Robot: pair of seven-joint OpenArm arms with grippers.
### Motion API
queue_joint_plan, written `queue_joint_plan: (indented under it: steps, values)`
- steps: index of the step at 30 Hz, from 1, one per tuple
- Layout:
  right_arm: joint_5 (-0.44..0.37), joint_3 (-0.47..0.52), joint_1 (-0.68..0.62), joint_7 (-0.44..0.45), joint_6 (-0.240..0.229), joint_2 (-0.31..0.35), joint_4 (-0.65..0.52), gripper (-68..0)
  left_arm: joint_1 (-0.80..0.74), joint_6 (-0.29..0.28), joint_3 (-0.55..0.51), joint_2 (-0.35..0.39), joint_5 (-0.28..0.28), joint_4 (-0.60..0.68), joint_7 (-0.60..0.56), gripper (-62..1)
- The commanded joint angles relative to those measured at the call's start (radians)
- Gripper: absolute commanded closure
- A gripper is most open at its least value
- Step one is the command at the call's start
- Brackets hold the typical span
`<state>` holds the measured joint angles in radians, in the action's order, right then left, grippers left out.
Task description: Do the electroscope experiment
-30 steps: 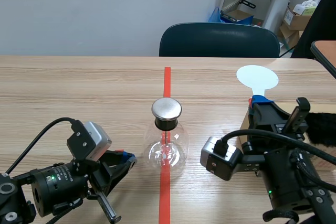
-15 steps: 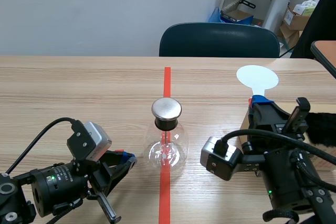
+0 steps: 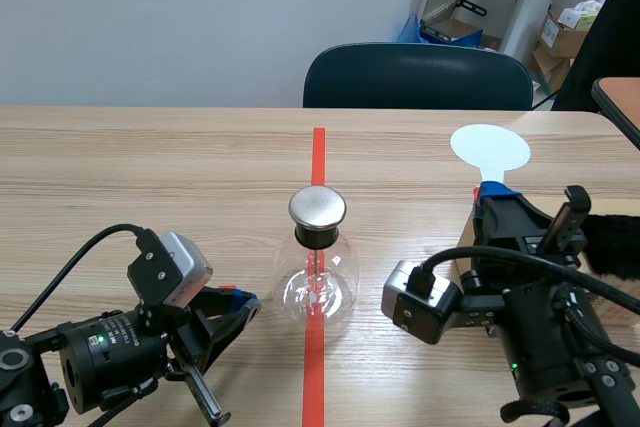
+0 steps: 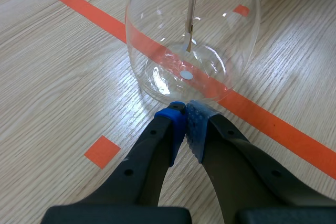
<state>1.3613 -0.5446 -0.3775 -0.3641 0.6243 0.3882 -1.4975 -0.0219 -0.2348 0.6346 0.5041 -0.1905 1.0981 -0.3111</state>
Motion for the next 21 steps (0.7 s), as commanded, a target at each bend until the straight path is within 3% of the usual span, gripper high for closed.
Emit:
queue_joint_plan:
  steps: [1,21]
  values:
    - [0.000,0.003,0.011,-0.004,0.011,0.002,-0.006,-0.6,0.006,0.005,-0.004,-0.005,-0.005,0.008,-0.010,-3.1]
    - [0.000,0.003,0.011,0.021,0.019,0.002,-0.006,-0.6,0.006,0.005,-0.004,-0.005,-0.006,0.008,-0.010,-3.1]
